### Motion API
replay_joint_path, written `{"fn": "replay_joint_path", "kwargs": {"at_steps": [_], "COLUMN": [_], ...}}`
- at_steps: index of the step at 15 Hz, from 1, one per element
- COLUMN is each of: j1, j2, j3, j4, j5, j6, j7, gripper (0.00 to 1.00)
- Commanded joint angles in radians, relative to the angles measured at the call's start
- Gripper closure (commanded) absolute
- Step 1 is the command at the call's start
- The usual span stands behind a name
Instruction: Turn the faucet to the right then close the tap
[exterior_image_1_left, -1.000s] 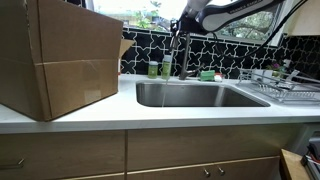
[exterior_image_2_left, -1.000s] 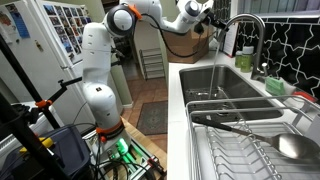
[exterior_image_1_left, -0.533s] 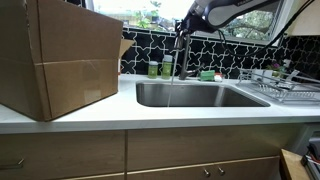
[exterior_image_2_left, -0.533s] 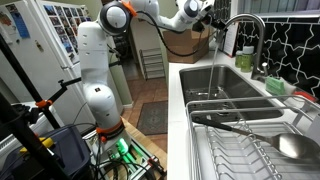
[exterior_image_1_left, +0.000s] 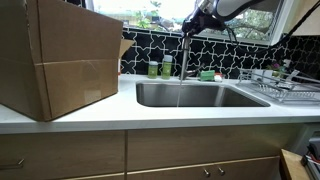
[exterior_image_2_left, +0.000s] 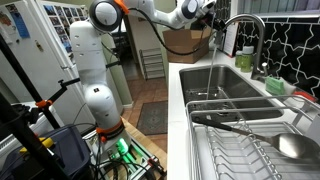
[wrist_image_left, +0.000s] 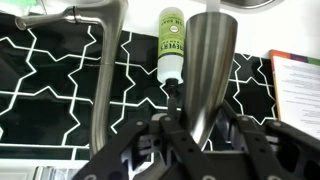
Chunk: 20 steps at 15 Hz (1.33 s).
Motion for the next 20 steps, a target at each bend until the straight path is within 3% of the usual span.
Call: {"fn": "replay_joint_path", "kwargs": {"at_steps": [1,9,20], "j1": [0.021,0.015,0.007], "j2": [-0.071,-0.126,-0.170], "j3": [-0.007,-0.024,-0.044], "j4": [-0.105,-0.160,-0.208], "j5": [0.090,0.179,0.164], "j6": [-0.018,-0.057,-0.082], "j7": [-0.165,-0.344,-0.400], "gripper": [0.83,0.83,0.83]}}
